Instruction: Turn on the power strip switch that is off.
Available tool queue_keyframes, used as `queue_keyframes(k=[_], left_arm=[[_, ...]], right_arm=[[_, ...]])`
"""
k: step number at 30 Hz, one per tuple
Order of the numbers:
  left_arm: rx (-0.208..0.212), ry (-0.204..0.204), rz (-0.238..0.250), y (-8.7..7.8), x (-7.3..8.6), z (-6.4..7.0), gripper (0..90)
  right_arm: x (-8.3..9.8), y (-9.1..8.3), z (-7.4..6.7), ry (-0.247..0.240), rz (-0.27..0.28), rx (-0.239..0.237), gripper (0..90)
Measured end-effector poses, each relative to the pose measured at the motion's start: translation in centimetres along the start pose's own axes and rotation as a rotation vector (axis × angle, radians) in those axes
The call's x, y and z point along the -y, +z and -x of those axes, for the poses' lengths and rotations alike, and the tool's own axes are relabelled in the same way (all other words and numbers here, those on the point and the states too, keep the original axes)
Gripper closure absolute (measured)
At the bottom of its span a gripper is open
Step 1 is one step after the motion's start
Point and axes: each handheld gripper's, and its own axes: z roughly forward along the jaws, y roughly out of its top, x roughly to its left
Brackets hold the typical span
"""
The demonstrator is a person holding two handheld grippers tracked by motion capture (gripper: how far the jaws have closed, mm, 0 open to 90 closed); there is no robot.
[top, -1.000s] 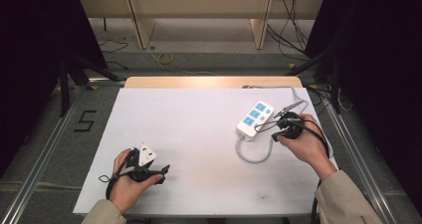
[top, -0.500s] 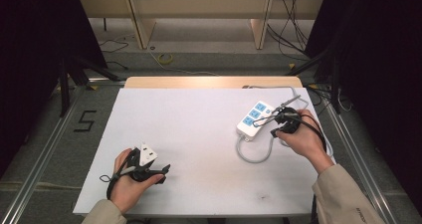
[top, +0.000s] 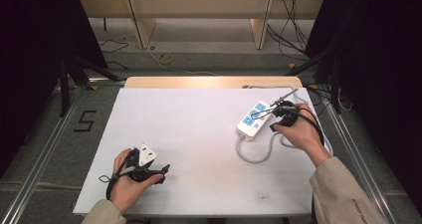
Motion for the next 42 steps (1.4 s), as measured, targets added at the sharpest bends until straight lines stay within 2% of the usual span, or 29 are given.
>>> queue_keyframes(k=[9, 17, 26, 42], left_arm=[[0.0, 0.0, 0.002, 0.0, 0.0, 0.0, 17.9], [-0.003, -0.011, 0.009, -0.1, 0.0, 0.0, 17.9], [-0.004, -0.007, 0.01, -0.1, 0.0, -0.1, 18.0], [-0.007, -0.004, 0.012, -0.1, -0.1, 0.0, 18.0]], right_arm=[[-0.8, 0.2, 0.6, 0.004, -0.008, 0.028, 90.0], [-1.5, 0.3, 0.8, 0.013, -0.006, 0.019, 90.0], [-2.2, 0.5, 1.5, 0.024, -0.007, 0.024, 90.0], [-3.2, 0.9, 1.7, 0.037, -0.013, 0.025, 90.0]])
